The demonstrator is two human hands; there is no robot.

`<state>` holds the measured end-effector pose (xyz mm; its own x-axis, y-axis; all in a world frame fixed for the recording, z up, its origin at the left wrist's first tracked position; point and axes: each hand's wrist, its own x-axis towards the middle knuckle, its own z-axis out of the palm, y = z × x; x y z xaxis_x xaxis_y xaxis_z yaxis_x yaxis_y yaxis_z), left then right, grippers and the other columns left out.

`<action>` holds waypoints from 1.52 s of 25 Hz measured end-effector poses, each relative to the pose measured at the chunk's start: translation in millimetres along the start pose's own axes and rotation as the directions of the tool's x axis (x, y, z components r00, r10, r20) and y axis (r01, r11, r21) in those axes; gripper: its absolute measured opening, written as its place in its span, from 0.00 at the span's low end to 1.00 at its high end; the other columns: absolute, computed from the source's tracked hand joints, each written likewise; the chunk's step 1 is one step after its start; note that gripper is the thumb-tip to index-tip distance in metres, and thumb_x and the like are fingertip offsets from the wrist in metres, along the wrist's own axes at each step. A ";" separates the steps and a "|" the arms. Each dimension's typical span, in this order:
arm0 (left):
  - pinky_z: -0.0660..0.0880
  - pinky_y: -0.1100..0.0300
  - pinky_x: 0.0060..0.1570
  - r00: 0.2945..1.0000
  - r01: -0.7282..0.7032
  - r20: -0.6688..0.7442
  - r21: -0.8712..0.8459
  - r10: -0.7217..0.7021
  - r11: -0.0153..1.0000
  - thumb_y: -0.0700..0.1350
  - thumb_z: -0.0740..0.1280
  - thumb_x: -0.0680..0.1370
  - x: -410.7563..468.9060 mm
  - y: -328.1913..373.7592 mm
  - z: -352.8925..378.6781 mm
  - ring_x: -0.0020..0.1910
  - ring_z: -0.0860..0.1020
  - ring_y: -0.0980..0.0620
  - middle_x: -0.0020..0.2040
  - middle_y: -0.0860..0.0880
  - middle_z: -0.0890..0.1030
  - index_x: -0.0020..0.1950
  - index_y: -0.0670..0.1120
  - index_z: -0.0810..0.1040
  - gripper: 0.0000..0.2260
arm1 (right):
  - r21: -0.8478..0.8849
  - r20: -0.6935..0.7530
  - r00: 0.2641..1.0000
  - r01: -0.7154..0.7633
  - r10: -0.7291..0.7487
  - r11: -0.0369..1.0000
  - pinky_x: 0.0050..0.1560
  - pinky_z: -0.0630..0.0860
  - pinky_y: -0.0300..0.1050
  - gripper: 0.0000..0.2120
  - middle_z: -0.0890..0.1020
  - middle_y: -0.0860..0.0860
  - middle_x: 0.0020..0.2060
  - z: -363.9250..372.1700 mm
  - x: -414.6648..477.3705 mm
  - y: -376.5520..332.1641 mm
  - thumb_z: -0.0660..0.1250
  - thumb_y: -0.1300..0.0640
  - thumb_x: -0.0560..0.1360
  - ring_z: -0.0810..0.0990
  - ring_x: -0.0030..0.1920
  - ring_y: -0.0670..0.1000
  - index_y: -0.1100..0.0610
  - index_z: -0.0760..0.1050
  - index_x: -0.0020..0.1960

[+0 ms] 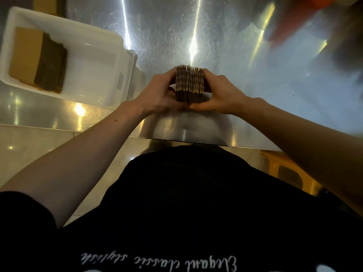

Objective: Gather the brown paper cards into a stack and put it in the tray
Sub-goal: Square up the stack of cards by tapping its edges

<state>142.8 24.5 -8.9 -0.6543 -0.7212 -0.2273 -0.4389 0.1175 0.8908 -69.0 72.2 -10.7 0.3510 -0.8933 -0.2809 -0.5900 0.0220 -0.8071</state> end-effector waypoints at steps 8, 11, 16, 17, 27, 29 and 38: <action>0.70 0.75 0.52 1.000 0.020 0.006 0.024 -0.020 1.000 0.44 0.81 0.65 6.2 -2.2 7.6 0.52 0.76 0.72 0.52 0.58 0.80 0.65 0.47 0.73 0.31 | 0.005 -0.028 1.000 0.001 -0.001 1.000 0.61 0.74 0.35 0.39 0.80 0.52 0.59 -1.0 -2.4 4.6 0.79 0.49 0.65 0.79 0.58 0.45 0.58 0.65 0.70; 0.70 0.76 0.51 0.999 0.036 0.029 0.012 -0.036 0.999 0.42 0.81 0.65 8.3 -2.5 7.2 0.52 0.77 0.70 0.53 0.56 0.79 0.63 0.48 0.74 0.29 | -0.009 -0.023 1.000 -0.001 0.001 1.000 0.60 0.72 0.32 0.40 0.80 0.51 0.59 -4.1 -2.0 5.3 0.79 0.48 0.65 0.78 0.57 0.43 0.58 0.65 0.70; 0.69 0.69 0.57 0.997 0.058 0.036 0.198 -0.066 0.979 0.59 0.77 0.60 9.2 -6.7 4.5 0.56 0.71 0.50 0.57 0.46 0.67 0.65 0.46 0.72 0.38 | 0.013 -0.050 0.999 -0.016 0.017 1.000 0.61 0.75 0.41 0.40 0.79 0.52 0.59 1.0 -3.7 2.9 0.78 0.47 0.65 0.78 0.59 0.47 0.58 0.64 0.70; 0.69 0.67 0.58 0.997 0.065 0.027 0.218 -0.072 0.974 0.60 0.77 0.60 8.3 -4.8 5.7 0.56 0.71 0.51 0.57 0.45 0.68 0.68 0.47 0.70 0.40 | 0.023 -0.063 0.998 -0.025 0.026 0.999 0.61 0.76 0.43 0.40 0.79 0.52 0.59 3.2 -4.5 3.2 0.78 0.47 0.65 0.79 0.59 0.48 0.58 0.64 0.70; 0.75 0.62 0.57 0.971 0.154 -0.178 -0.031 -0.157 0.988 0.56 0.78 0.65 -19.7 19.9 22.6 0.58 0.77 0.54 0.60 0.49 0.75 0.66 0.46 0.66 0.36 | 0.139 -0.187 0.972 -0.115 0.141 0.984 0.58 0.78 0.44 0.39 0.78 0.50 0.58 15.2 -10.7 -5.7 0.77 0.45 0.65 0.78 0.57 0.47 0.58 0.63 0.68; 0.76 0.58 0.57 0.947 0.177 -0.276 0.023 -0.164 0.984 0.63 0.78 0.62 -15.6 25.1 30.8 0.56 0.76 0.54 0.59 0.49 0.75 0.64 0.47 0.68 0.38 | 0.129 -0.244 0.954 -0.148 0.176 0.981 0.53 0.80 0.51 0.39 0.80 0.53 0.56 23.1 -12.2 -11.9 0.74 0.40 0.64 0.80 0.54 0.50 0.58 0.63 0.66; 0.76 0.53 0.54 0.984 0.042 -0.178 0.206 -0.005 0.978 0.51 0.75 0.65 0.6 37.2 19.3 0.52 0.77 0.52 0.54 0.47 0.80 0.64 0.45 0.74 0.29 | 0.298 -0.282 0.936 -0.122 0.210 0.947 0.52 0.72 0.26 0.39 0.76 0.44 0.56 25.0 -30.0 -1.7 0.78 0.54 0.67 0.77 0.53 0.34 0.56 0.61 0.72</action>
<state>114.2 41.6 16.6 -0.5323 -0.8316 -0.1581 -0.5835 0.2252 0.7802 -60.3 110.1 -13.8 -0.0001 -0.9583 -0.2858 -0.3846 0.2639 -0.8845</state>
